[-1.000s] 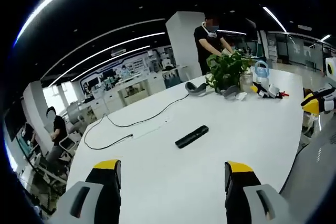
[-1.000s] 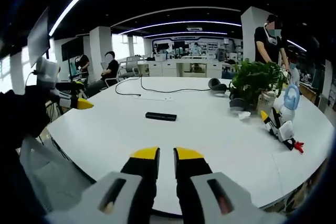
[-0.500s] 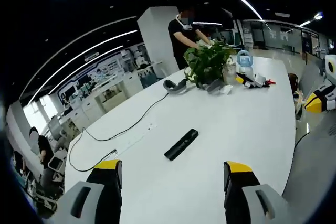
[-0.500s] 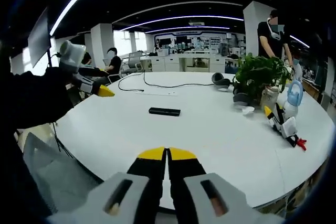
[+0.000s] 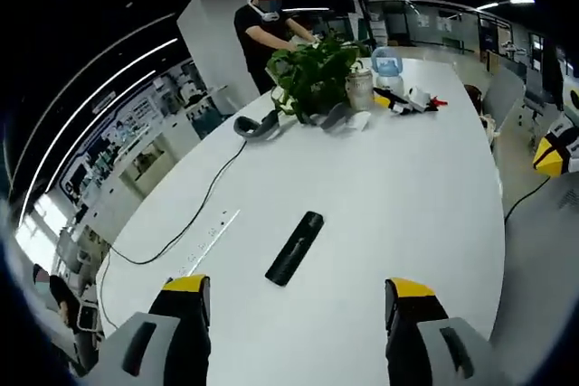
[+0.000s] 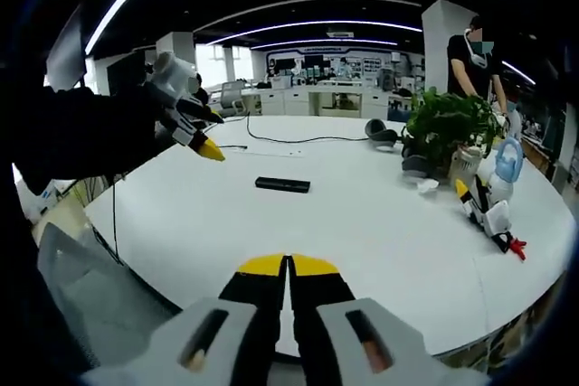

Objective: Press the specified remote control buttons in sequence, fully releasing each button before pressing the next.

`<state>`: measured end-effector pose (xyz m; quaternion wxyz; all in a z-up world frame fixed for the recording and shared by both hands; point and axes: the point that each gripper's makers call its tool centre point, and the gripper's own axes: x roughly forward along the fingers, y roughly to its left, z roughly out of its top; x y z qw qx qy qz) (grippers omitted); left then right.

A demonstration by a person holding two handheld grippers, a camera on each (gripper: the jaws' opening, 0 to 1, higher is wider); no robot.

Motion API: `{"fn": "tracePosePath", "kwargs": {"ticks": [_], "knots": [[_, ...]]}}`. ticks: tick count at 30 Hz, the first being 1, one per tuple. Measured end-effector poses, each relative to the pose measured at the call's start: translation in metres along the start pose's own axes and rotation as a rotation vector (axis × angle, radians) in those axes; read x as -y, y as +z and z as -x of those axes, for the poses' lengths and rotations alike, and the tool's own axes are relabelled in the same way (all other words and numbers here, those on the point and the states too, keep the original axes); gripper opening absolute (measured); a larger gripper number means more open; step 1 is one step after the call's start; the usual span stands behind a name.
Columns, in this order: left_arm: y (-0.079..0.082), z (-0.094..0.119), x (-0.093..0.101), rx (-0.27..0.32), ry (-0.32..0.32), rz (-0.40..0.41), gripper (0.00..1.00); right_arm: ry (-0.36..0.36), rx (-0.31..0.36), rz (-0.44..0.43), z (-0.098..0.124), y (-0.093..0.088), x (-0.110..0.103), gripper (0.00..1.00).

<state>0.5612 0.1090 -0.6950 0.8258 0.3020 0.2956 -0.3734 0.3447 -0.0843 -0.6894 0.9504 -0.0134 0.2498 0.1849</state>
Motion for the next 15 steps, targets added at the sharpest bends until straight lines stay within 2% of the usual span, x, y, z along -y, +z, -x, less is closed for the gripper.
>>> {"fn": "tracePosePath", "kwargs": {"ticks": [5,10,11,15], "knots": [[-0.003,-0.021,-0.003,-0.059,-0.07,0.006,0.76,-0.002,-0.009,0.0,-0.001,-0.002,0.0,0.0],[-0.001,-0.04,-0.01,-0.085,-0.121,0.019,0.72,-0.004,-0.02,0.004,-0.001,-0.003,0.0,0.0],[-0.003,-0.045,-0.008,-0.097,-0.155,0.032,0.71,-0.005,-0.022,0.003,-0.002,-0.004,0.001,0.0],[-0.012,-0.062,-0.011,-0.15,-0.205,0.035,0.68,-0.006,-0.029,0.002,-0.002,-0.005,0.001,0.0]]}}
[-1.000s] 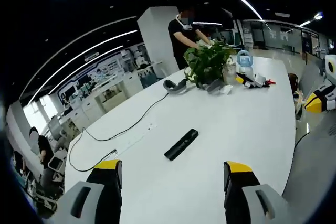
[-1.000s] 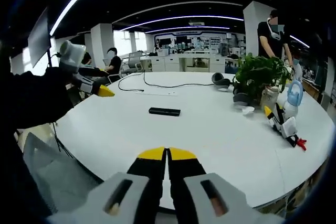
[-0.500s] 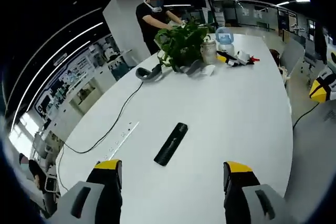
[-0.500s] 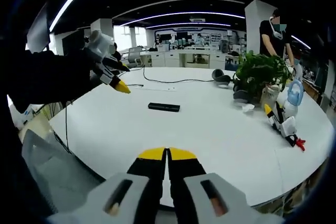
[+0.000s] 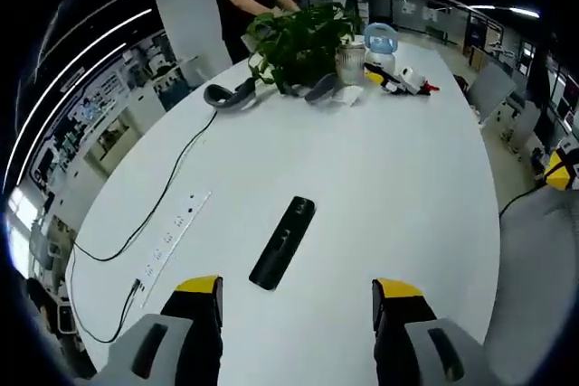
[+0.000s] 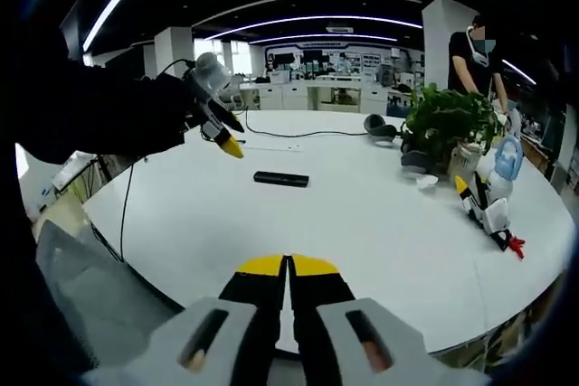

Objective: Press the specified remote control buttons in sequence, fully releasing each button before pressing the next.

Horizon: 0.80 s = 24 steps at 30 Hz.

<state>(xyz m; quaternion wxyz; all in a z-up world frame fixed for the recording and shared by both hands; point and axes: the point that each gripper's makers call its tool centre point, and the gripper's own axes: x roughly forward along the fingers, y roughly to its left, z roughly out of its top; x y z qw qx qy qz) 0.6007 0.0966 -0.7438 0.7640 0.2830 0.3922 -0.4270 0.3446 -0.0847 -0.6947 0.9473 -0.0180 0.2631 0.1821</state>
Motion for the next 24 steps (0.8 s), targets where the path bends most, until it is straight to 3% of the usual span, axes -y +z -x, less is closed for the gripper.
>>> {"fn": "tracePosePath", "kwargs": {"ticks": [7,15,24], "knots": [[-0.013,-0.021,-0.009,-0.086,-0.061,0.045,0.6,-0.004,-0.013,0.001,-0.001,-0.002,0.0,0.0],[-0.033,-0.048,-0.024,-0.178,-0.087,0.005,0.57,-0.007,-0.034,0.005,-0.003,-0.005,0.001,0.0],[-0.032,-0.073,-0.035,-0.23,-0.108,0.001,0.5,-0.002,-0.062,0.011,-0.006,-0.009,-0.001,0.0]]}}
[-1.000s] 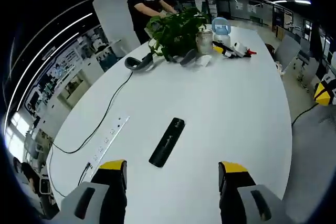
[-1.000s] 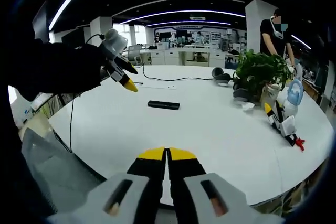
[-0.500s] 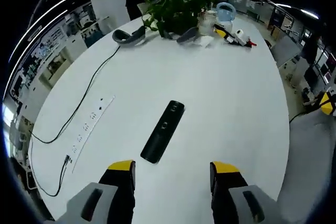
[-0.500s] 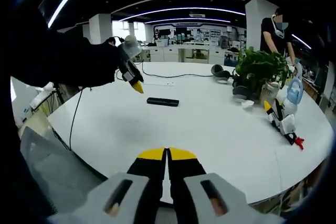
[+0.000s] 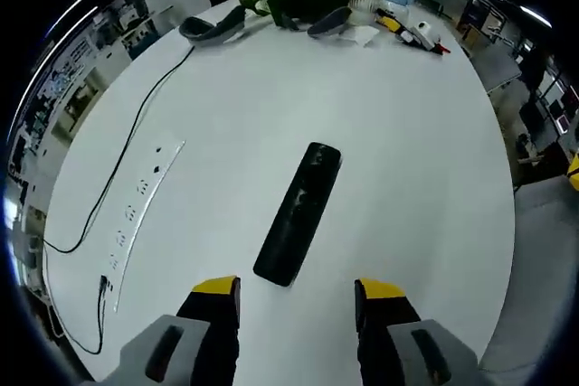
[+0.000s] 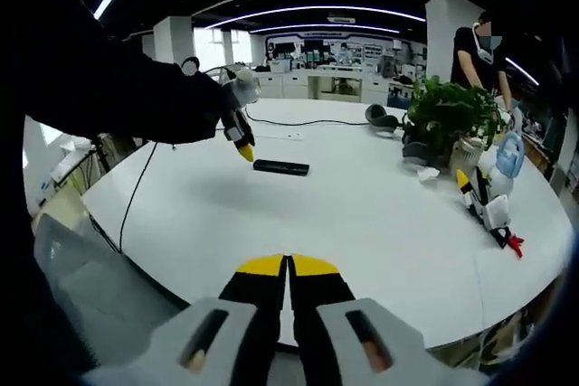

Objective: Press the specified remote control buttons in sequence, fully releasing each button before pressing the next.

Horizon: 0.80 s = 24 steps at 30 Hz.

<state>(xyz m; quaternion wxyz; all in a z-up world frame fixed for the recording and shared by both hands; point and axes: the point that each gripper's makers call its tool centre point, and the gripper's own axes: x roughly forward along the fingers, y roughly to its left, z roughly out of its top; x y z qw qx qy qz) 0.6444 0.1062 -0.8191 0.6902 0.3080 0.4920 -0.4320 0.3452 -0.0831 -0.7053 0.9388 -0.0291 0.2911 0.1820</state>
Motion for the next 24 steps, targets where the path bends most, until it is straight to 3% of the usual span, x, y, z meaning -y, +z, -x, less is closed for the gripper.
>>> {"fn": "tracePosePath", "kwargs": {"ticks": [10,24], "knots": [[0.005,-0.021,-0.01,-0.067,-0.013,-0.089,0.42,0.004,-0.023,0.0,-0.002,-0.003,-0.001,0.0],[-0.006,-0.044,-0.013,-0.188,-0.044,-0.234,0.29,-0.002,-0.04,0.001,-0.003,-0.007,-0.001,0.0]]}}
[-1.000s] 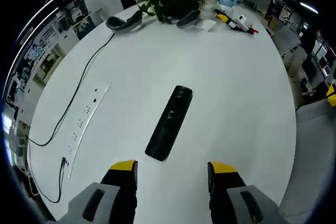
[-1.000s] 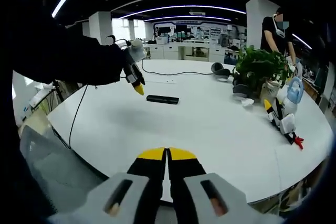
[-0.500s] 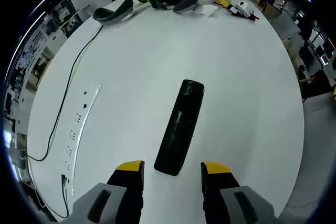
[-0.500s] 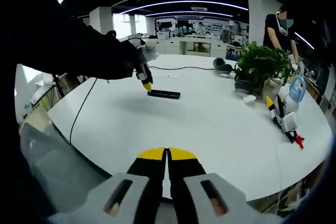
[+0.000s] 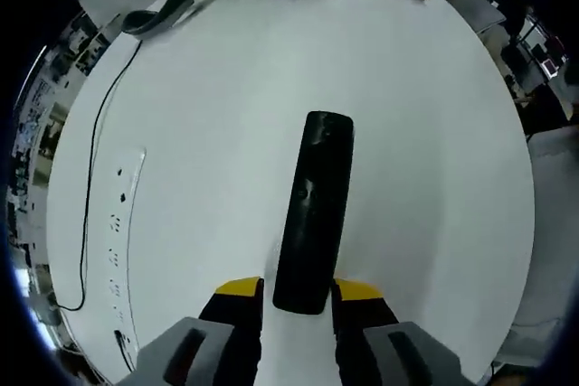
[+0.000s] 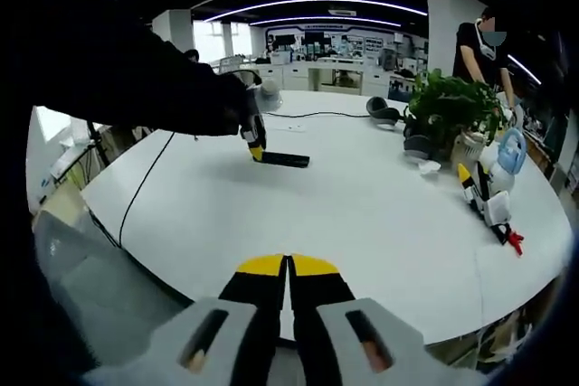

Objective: Press the specified remote control buttons in sequence, fully releasing each button before pressing the next.

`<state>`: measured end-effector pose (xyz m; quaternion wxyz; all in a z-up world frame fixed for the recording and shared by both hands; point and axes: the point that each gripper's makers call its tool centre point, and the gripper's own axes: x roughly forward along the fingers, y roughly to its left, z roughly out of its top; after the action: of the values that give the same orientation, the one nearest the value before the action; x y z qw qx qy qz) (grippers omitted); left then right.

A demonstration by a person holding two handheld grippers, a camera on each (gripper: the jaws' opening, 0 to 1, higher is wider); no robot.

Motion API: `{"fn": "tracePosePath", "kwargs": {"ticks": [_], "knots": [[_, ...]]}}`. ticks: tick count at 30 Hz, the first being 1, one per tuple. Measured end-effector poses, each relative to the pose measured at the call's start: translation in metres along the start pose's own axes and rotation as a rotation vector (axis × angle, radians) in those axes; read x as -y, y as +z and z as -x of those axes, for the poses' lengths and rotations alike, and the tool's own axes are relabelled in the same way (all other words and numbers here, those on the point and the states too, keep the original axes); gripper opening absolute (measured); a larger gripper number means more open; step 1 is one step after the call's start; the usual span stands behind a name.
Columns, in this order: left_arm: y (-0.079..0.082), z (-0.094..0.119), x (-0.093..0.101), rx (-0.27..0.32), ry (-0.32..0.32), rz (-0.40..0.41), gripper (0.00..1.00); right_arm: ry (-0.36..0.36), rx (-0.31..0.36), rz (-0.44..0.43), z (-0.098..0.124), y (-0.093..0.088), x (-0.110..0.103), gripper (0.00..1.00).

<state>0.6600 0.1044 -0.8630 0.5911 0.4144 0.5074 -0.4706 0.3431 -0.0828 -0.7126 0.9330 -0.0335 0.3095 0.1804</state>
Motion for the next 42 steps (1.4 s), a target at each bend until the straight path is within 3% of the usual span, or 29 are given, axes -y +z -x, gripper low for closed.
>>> {"fn": "tracePosePath", "kwargs": {"ticks": [6,16,28,42], "knots": [[-0.002,-0.003,-0.003,-0.017,-0.004,-0.013,0.26,-0.001,-0.011,0.002,-0.001,-0.002,-0.001,0.0],[-0.003,-0.002,0.004,0.01,0.003,-0.069,0.24,-0.002,-0.017,0.009,-0.001,-0.003,-0.002,0.0],[-0.004,-0.004,0.019,-0.098,0.021,-0.1,0.24,-0.008,-0.006,0.01,0.0,-0.001,0.0,0.0],[-0.008,-0.003,0.035,-0.111,0.044,-0.117,0.24,0.003,0.0,0.018,0.0,0.001,-0.002,0.0]]}}
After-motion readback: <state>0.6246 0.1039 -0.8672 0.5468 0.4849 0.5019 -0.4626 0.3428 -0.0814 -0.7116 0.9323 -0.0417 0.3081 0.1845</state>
